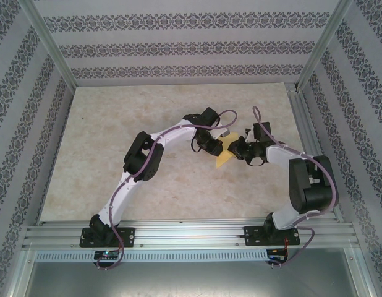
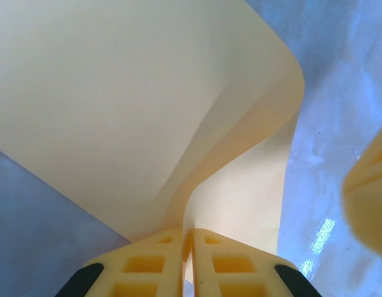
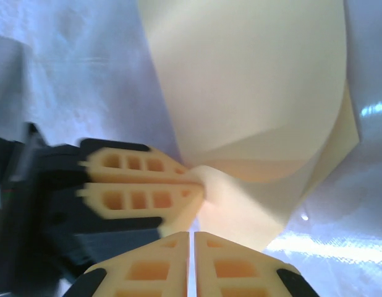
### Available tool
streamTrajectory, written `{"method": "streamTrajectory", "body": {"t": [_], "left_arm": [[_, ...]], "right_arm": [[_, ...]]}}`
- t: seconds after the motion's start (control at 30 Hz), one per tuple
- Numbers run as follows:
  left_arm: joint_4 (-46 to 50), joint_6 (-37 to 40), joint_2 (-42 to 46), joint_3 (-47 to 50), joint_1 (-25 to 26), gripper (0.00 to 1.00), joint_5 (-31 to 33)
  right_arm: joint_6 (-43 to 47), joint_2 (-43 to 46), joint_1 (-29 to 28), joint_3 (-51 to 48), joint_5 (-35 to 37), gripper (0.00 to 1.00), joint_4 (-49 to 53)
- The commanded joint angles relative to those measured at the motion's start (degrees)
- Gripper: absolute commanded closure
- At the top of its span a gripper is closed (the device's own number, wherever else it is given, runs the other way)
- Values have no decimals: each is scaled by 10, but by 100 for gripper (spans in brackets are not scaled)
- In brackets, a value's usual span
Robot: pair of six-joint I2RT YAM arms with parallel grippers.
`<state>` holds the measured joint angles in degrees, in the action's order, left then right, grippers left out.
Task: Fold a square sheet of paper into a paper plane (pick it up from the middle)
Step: Third fold the triangle at the center of the table.
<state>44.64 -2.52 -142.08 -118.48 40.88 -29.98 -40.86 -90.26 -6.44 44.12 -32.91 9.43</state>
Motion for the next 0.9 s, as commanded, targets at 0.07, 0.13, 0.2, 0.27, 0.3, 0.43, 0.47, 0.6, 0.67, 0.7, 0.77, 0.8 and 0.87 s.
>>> {"method": "streamTrajectory", "body": {"t": [0.07,0.13,0.2,0.27,0.3,0.43,0.47,0.6,0.67,0.7,0.77,0.8,0.87], "left_arm": [[22,14,-21,-11,-4,86,2],[20,12,-22,-12,-5,86,2],[18,11,-22,-12,-5,86,1],[18,10,-25,-15,-5,86,0],[21,10,-27,-20,-4,86,-1],[31,17,-29,-24,-4,86,2],[32,19,-29,-23,-4,86,3],[35,19,-32,-23,-5,86,1],[38,21,-31,-22,-4,86,4],[40,22,-31,-22,-5,86,7],[40,23,-31,-20,-5,86,12],[39,22,-31,-20,-4,86,12],[37,21,-31,-21,-4,86,9]], "right_arm": [[25,-19,4,25,6,91,27],[17,-31,4,21,1,91,13],[14,-45,4,21,2,91,8],[20,-57,4,22,15,91,13],[21,-65,5,20,23,91,13],[37,-104,7,19,45,91,20],[38,-112,6,19,45,92,21],[43,-91,8,29,20,91,27],[47,-68,14,44,1,91,43],[50,-52,17,47,5,91,51],[53,-28,24,51,16,90,60],[53,-25,29,53,16,90,63],[59,-33,33,57,11,91,69]]}}
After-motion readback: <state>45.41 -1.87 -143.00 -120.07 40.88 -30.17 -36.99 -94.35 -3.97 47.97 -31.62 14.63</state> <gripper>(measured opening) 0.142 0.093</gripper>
